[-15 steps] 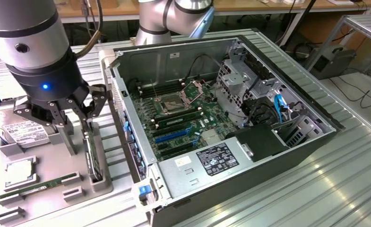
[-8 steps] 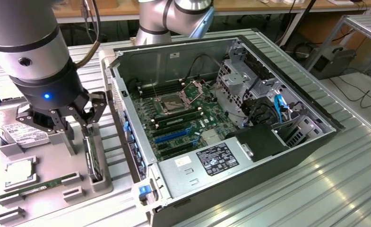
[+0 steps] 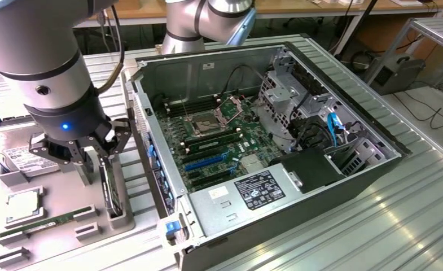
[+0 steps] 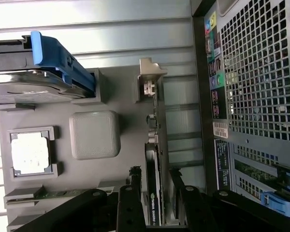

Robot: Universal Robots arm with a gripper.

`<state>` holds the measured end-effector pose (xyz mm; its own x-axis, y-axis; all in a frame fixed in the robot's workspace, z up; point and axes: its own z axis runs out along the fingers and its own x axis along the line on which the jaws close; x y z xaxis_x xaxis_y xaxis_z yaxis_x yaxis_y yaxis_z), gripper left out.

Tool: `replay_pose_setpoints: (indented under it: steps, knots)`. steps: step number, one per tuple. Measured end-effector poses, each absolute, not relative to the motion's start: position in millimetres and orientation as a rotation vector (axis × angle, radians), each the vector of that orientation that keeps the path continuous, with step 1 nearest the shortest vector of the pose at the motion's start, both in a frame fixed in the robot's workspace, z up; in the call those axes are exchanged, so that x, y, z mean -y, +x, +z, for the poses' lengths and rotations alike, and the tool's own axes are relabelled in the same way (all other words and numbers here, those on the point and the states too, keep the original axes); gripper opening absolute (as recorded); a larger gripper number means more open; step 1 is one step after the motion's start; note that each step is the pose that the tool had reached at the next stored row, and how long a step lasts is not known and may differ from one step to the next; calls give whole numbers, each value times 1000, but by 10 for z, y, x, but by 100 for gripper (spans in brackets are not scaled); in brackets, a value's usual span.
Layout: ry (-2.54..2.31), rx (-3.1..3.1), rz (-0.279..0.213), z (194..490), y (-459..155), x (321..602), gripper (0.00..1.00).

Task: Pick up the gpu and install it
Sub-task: 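Pick up the gpu and move the gpu toward the slot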

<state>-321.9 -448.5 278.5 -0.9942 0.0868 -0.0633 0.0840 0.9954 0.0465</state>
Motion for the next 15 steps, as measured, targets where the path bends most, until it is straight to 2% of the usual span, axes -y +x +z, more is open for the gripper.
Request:
replay_pose_setpoints:
  steps: [15]
  knots:
    - [132,-3073,67,2492,-3216,4493,36]
